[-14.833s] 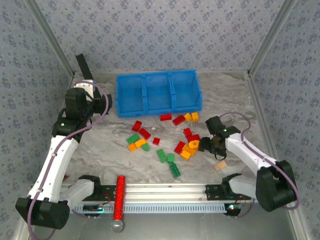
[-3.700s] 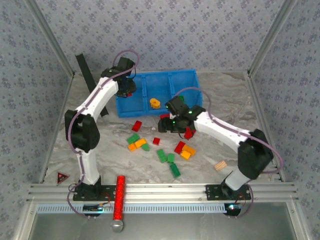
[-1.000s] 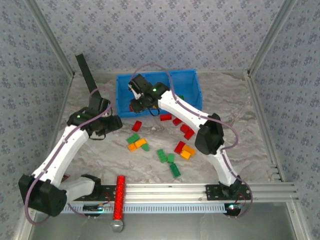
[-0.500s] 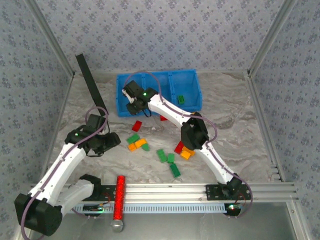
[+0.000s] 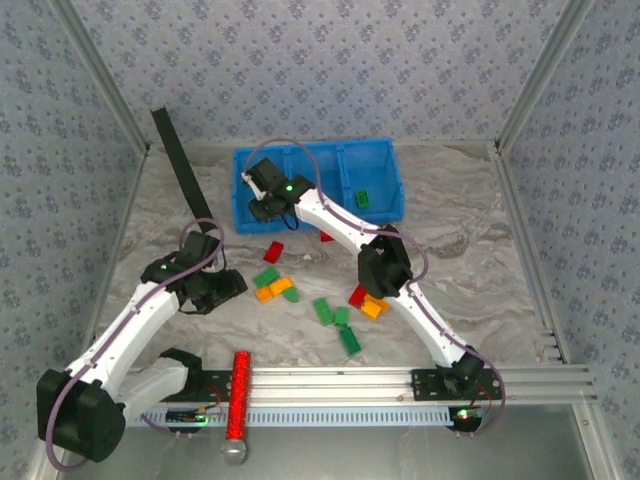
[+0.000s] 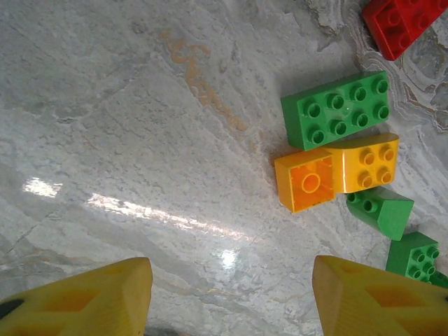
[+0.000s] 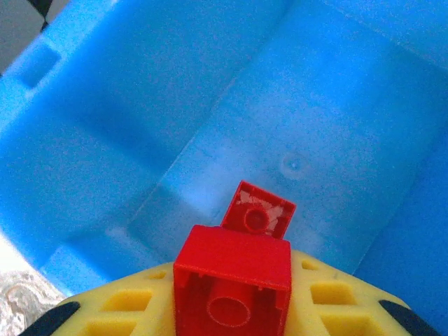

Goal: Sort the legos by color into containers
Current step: Place the lego in the container.

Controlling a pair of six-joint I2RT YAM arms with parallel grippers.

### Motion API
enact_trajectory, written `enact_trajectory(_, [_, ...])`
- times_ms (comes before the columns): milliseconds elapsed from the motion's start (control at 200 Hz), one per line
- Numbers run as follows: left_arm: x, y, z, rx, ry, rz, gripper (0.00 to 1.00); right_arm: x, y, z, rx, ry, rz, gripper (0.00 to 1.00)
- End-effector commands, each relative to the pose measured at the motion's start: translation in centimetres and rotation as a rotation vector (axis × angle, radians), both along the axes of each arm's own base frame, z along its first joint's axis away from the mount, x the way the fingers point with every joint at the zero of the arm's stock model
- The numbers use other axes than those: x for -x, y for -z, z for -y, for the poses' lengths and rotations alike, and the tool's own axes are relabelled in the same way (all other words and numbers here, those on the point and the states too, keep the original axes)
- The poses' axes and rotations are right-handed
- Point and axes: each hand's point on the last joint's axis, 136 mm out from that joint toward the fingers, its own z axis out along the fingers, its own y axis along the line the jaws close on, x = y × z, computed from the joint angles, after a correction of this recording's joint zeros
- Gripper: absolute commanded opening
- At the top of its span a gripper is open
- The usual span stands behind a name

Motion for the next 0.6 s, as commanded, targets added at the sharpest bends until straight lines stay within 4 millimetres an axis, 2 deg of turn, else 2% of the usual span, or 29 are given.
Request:
enact_trajectory(0, [-0.2, 0.0, 0.6, 0.022, 0.004, -0.002, 0.63, -1.7, 0.2, 0.1, -0.011, 0.016, 0.029, 0.37])
enact_trajectory(170, [-0.6, 0.0, 1.1, 0.029, 0.009, -0.003, 0.63, -1.6, 2.0, 0.2, 0.003, 0.021, -0.003, 0.42])
enact_trajectory(330, [-0.8, 0.3, 1.5, 0.030, 0.019, -0.013, 0.64, -1.5, 2.8, 0.3, 0.007, 0.026, -0.021, 0.49])
enact_trajectory(455, [-1.0, 0.4, 1.7, 0.028, 0.028, -0.016, 0.64, -1.3, 2.4, 0.1, 0.000, 0.020, -0.018, 0.52])
enact_trajectory(595, [-1.2, 0.4, 2.0, 0.027, 0.028, -0.016, 0.64, -1.0, 0.4, -0.5, -0.030, 0.013, 0.004, 0.54])
